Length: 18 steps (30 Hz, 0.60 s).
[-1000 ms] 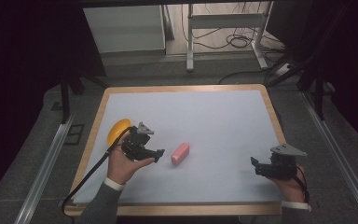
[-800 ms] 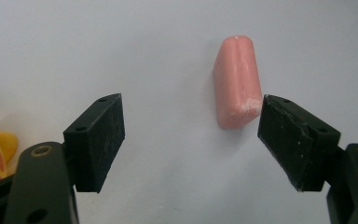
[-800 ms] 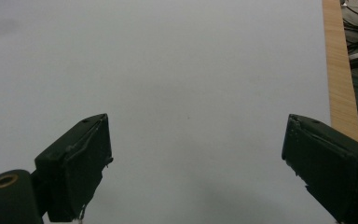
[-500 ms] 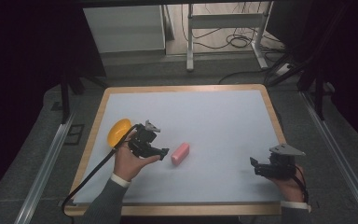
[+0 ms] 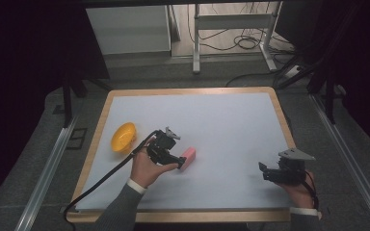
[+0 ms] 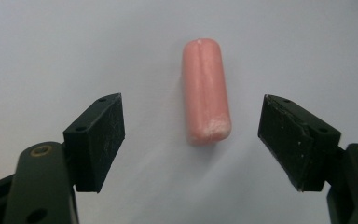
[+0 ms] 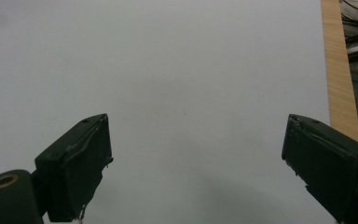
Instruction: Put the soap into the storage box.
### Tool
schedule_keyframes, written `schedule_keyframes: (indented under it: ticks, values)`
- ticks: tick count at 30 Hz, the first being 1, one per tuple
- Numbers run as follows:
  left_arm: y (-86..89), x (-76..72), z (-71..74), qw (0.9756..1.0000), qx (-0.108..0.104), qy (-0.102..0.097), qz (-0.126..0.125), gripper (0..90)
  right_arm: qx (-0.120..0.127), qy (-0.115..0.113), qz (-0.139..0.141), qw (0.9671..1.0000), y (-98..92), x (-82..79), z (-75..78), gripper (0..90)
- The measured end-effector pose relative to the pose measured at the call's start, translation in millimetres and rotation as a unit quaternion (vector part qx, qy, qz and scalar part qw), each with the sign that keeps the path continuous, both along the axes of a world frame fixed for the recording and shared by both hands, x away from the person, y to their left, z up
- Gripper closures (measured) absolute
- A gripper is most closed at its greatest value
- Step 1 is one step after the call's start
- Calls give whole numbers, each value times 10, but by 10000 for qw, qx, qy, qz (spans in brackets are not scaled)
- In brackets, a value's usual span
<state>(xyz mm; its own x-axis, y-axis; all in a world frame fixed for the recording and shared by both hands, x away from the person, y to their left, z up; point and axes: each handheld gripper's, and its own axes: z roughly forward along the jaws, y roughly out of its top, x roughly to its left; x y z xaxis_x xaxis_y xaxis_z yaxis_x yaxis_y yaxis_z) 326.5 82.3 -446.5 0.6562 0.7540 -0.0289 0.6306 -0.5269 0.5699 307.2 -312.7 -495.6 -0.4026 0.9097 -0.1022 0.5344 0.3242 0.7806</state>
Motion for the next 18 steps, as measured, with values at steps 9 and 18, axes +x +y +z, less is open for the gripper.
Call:
schedule_keyframes:
  ticks: [9,18]
  values:
    - [-117,91,-131,9998,85,182,-8,229,-12,37,-45,10000,-15,13,-24,80]
    - [-187,137,-236,9994,83,343,-47,228,-33,48,-48,10000,15,19,-37,80]
